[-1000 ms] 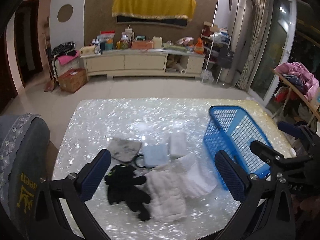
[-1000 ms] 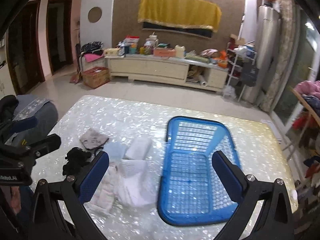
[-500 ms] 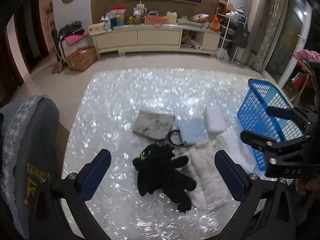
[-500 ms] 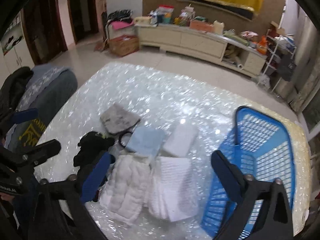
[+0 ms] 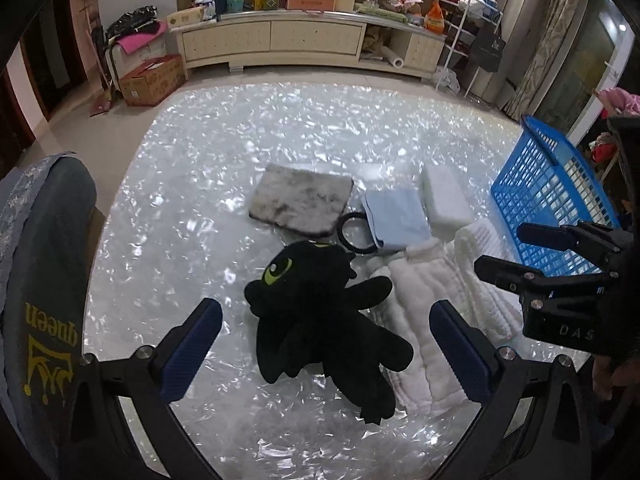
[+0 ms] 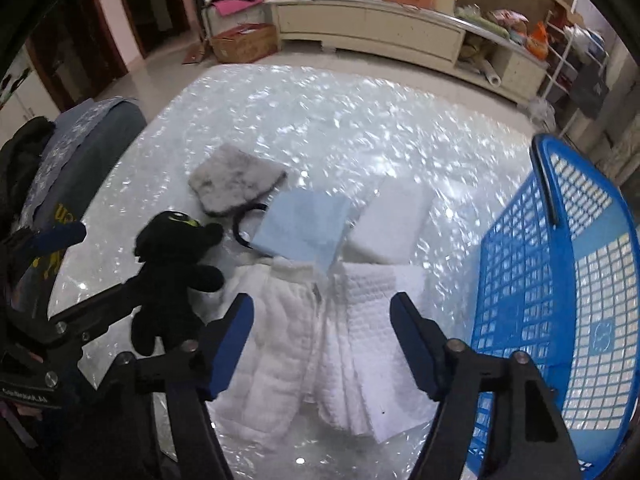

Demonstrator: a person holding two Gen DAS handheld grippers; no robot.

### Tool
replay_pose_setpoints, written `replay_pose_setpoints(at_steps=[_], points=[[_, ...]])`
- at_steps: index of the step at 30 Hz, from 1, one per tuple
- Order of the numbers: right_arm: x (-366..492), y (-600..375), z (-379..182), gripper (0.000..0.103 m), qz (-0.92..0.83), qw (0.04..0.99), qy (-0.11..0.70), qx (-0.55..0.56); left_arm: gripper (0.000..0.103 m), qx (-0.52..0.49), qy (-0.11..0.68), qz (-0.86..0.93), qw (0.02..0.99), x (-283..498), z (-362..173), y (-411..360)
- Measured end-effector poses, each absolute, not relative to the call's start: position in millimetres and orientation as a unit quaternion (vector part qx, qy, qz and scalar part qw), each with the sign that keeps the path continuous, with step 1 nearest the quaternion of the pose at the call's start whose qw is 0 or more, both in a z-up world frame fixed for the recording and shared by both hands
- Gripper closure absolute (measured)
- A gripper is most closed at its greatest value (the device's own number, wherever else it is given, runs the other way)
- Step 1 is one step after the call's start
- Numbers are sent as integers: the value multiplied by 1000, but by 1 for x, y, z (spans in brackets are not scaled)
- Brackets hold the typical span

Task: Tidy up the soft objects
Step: 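Move the right tool toward the white waffle towel beside the basket, then grasp the black plush dragon with the left tool while the right tool grasps the white waffle towel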

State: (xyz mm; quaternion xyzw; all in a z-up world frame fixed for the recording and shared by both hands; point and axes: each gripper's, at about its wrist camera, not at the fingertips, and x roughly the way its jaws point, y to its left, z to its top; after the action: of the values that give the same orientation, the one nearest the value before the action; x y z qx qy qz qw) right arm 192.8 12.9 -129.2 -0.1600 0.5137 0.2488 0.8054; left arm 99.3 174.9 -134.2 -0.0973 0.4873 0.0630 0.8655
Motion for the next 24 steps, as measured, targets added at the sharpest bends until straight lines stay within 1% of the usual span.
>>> replay_pose_setpoints(at_steps=[1, 5, 16, 24], points=[[194, 10, -132, 36, 243, 805, 517, -160, 0, -93, 489, 64, 865, 101, -137, 174], [200, 11, -149, 45, 222, 798, 534, -168, 0, -92, 496, 63, 861, 106, -146, 173], [219, -1, -194, 46, 188, 773, 579, -178, 0, -96, 514, 69, 850, 110, -163, 186], [224, 5, -212, 44, 193, 770, 575, -199, 0, -99, 528, 68, 841, 116, -177, 190]])
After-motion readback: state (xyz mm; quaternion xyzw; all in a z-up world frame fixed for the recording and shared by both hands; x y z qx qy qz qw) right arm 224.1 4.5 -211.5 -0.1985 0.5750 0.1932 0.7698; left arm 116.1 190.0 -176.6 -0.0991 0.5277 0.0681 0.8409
